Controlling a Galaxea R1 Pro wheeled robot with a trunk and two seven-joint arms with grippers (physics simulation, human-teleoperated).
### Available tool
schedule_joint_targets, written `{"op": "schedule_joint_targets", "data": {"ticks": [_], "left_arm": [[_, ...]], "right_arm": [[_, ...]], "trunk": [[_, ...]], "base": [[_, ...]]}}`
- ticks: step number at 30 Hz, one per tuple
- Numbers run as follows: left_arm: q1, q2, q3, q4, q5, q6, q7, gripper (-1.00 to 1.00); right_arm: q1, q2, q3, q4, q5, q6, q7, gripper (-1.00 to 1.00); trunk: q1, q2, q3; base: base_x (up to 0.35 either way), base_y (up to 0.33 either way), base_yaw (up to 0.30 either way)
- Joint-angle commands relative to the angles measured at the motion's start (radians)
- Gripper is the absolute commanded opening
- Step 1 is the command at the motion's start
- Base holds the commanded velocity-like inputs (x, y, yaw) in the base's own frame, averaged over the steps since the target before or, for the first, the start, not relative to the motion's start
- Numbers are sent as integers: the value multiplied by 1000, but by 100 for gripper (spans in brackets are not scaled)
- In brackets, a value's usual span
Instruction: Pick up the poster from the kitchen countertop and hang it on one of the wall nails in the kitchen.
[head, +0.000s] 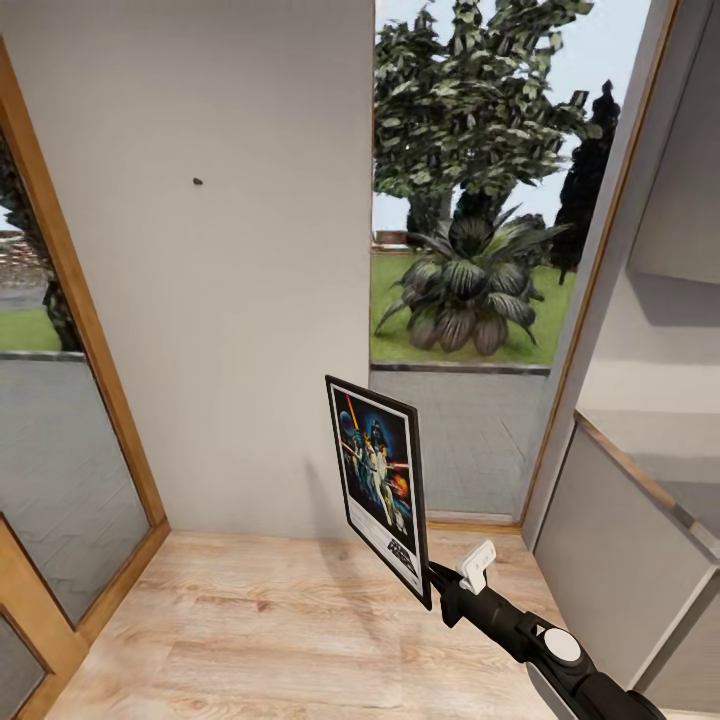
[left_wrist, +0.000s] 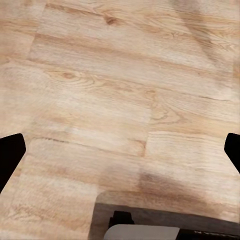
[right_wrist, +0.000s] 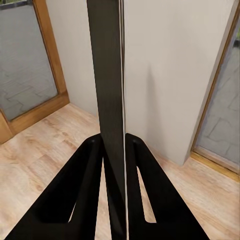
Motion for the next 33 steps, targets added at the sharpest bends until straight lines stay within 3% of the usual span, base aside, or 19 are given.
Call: {"op": "schedule_joint_targets", "data": {"ticks": [1,7,33], "left_arm": [[0,0,3,-1,0,-1,-6,100],[0,0,3,-1,0,-1,-6,100],[0,0,5,2,0,-3,-8,100]], "right_arm": [[-2,-1,3,1,-11,-2,3,-100],[-2,-1,3,1,-11,-2,3,-100],[-2,0,3,1,-13,0,4,-100]], "trunk": [[-3,5,1],[-26,47,20],[-26,47,20]], "base": [[0,0,0],[0,0,0],[0,20,0]]}}
